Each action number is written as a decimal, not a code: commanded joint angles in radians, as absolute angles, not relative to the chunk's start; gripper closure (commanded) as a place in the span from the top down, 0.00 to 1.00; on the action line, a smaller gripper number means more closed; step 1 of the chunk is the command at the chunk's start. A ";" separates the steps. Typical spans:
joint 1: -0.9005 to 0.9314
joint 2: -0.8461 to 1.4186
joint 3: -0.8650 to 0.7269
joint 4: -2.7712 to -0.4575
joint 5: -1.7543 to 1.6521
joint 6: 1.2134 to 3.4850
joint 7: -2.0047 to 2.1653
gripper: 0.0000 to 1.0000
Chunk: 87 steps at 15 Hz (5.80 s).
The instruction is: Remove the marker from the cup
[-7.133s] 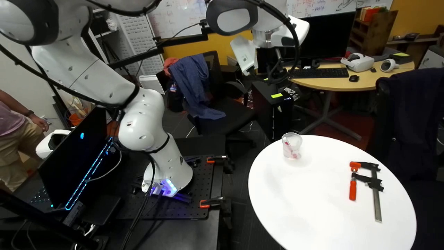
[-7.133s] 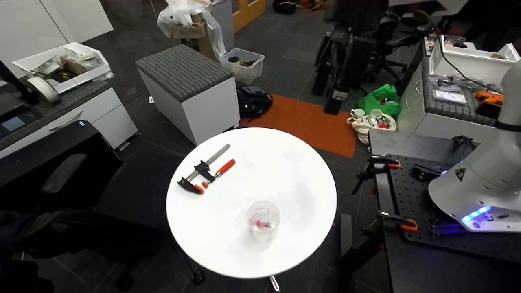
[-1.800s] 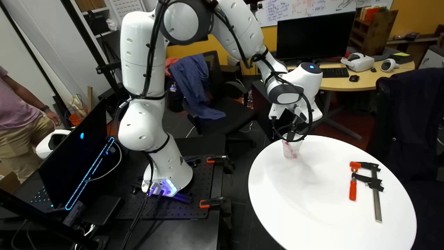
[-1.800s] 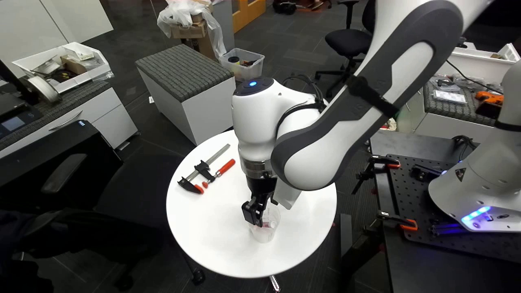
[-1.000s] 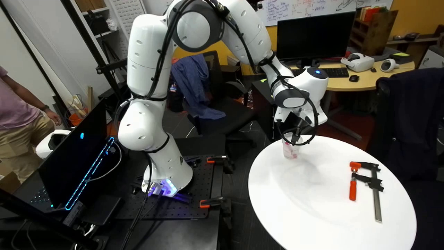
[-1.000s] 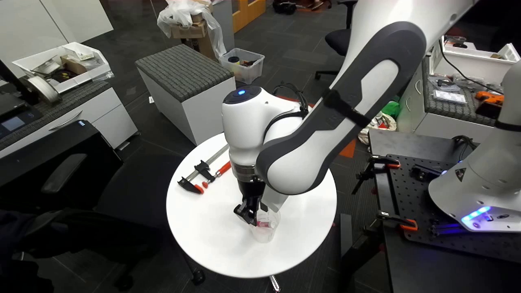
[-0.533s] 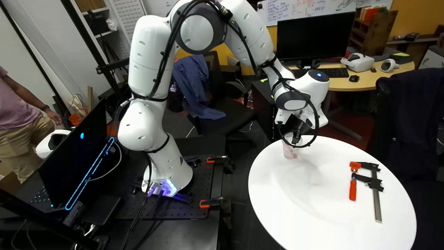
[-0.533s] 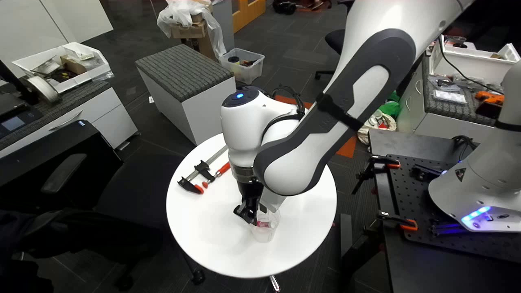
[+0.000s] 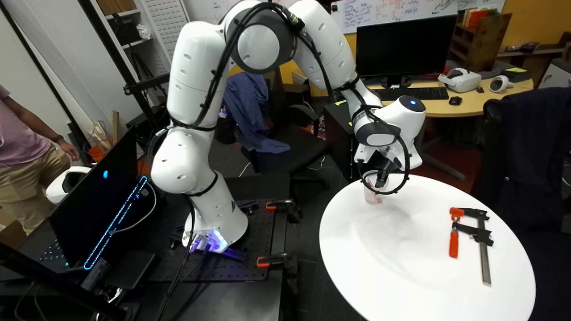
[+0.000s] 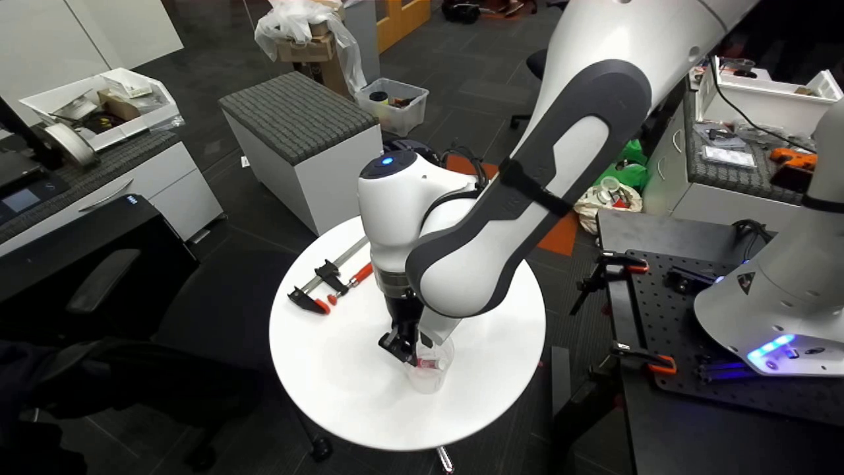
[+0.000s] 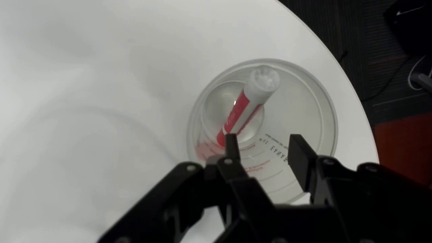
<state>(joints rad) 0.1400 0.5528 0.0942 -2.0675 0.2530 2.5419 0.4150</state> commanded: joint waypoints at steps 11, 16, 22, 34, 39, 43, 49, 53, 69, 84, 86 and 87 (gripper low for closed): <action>0.113 0.612 0.100 -1.981 0.295 2.449 0.388 0.45; 0.125 0.609 0.097 -1.975 0.288 2.433 0.397 0.45; 0.131 0.591 0.099 -1.989 0.290 2.419 0.401 0.46; 0.127 0.559 0.097 -1.987 0.293 2.300 0.403 0.39; 0.124 0.565 0.098 -1.968 0.296 2.268 0.398 0.10; 0.124 0.567 0.097 -1.962 0.296 2.259 0.397 0.05; 0.128 0.555 0.097 -1.968 0.294 2.265 0.400 0.05; 0.127 0.507 0.100 -2.004 0.298 2.268 0.400 0.05; 0.119 0.092 0.107 -2.287 0.336 2.296 0.379 0.05; 0.121 0.251 -0.036 -2.290 -0.049 2.599 0.747 0.05; 0.146 0.303 -0.086 -2.279 -0.140 2.638 0.861 0.05; 0.153 0.324 -0.103 -2.273 -0.160 2.645 0.894 0.05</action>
<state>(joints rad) 0.1151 0.2589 -0.0461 -2.2999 -0.0822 2.6027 0.7710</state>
